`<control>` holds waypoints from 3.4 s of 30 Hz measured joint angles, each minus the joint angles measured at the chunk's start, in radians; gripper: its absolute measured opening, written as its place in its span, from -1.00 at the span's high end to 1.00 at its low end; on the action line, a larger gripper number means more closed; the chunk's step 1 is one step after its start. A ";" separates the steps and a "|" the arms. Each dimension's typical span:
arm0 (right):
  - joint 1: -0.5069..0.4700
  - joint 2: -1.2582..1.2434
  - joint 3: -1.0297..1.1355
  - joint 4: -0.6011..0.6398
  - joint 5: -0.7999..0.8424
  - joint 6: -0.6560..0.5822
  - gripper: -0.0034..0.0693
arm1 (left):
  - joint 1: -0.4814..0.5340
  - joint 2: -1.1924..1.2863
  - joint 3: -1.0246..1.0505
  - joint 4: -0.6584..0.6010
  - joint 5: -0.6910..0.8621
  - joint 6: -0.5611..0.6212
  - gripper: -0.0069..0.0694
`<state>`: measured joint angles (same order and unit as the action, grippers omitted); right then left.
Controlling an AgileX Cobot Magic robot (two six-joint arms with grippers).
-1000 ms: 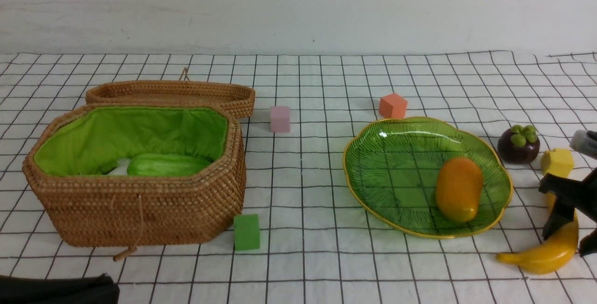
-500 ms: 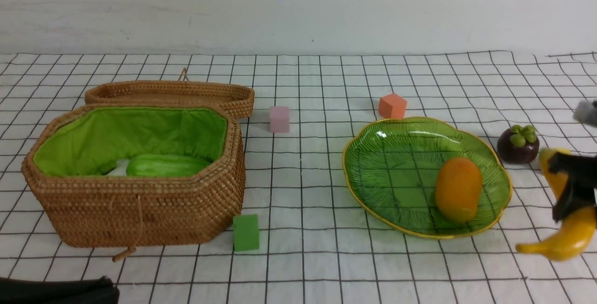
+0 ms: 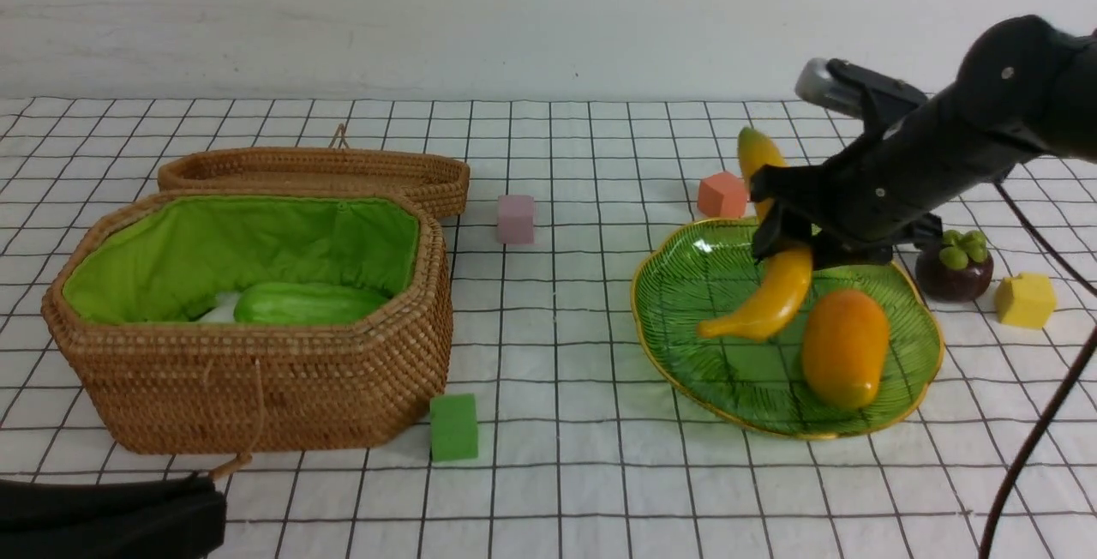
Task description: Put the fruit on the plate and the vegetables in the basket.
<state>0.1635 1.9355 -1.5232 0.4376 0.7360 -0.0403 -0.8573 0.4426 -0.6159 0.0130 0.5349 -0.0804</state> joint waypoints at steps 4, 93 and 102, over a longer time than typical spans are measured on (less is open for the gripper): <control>0.000 0.014 -0.053 -0.020 0.073 0.000 -0.83 | 0.000 0.000 0.000 0.000 0.000 0.000 0.85; 0.067 -1.030 0.487 -0.257 0.406 0.085 0.61 | 0.000 -0.450 0.293 0.499 -0.165 -0.497 0.85; 0.067 -1.564 0.878 -0.273 0.207 0.207 0.67 | 0.000 -0.454 0.378 0.499 -0.186 -0.497 0.85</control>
<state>0.2305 0.3710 -0.6450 0.1647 0.9430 0.1666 -0.8573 -0.0113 -0.2379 0.5123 0.3494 -0.5779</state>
